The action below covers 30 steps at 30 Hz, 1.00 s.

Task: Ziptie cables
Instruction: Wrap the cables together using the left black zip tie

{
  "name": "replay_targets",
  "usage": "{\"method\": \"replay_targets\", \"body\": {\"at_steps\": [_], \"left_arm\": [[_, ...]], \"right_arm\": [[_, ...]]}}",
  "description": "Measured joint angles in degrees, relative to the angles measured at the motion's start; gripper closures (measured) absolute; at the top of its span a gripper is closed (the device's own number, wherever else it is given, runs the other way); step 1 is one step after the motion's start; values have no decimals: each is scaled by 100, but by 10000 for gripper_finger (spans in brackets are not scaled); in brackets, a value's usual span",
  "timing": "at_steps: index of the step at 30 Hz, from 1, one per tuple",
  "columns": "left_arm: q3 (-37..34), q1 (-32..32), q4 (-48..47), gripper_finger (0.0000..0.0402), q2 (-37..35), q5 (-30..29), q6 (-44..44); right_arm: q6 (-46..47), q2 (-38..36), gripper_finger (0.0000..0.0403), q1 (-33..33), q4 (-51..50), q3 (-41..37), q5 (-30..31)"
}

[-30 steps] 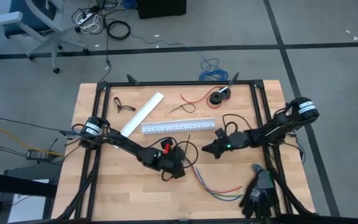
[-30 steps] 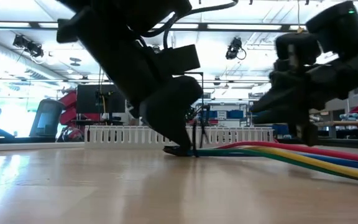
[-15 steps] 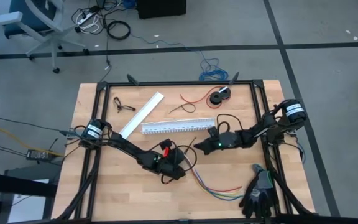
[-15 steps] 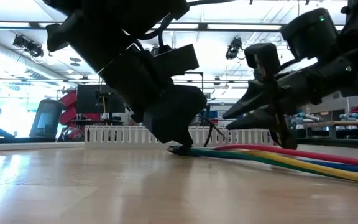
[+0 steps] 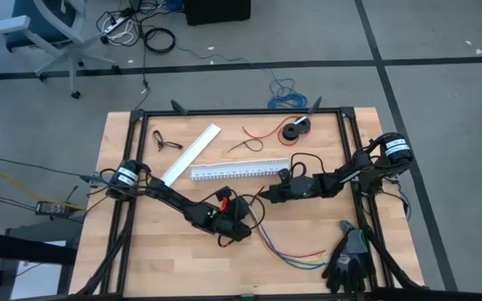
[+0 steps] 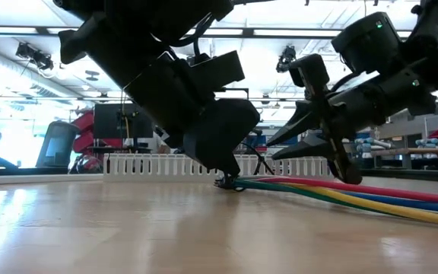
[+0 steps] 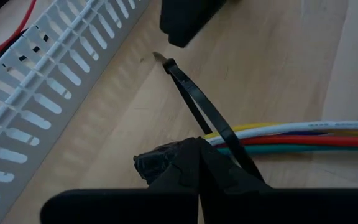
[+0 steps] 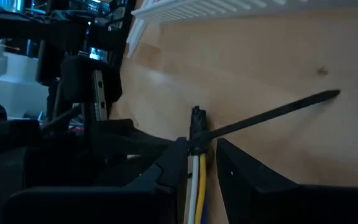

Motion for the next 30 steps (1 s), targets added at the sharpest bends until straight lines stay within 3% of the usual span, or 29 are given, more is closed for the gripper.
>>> {"method": "replay_targets", "body": {"at_steps": [5,12,18,25,30], "left_arm": [[4,-2,-7,401,-5,1,-10],[7,-27,-57,401,-11,6,-12],[9,-35,-83,401,-11,10,-12],[9,-35,-85,401,-15,12,-14],[11,-35,-100,402,-17,12,-14]], "right_arm": [[341,-2,330,67,-451,110,-399],[-637,-41,334,78,-733,247,-429],[-2382,-32,360,89,-1535,473,-327],[-3797,-246,396,107,-2633,865,-316],[-4484,-622,401,206,-3911,1175,381]]}}
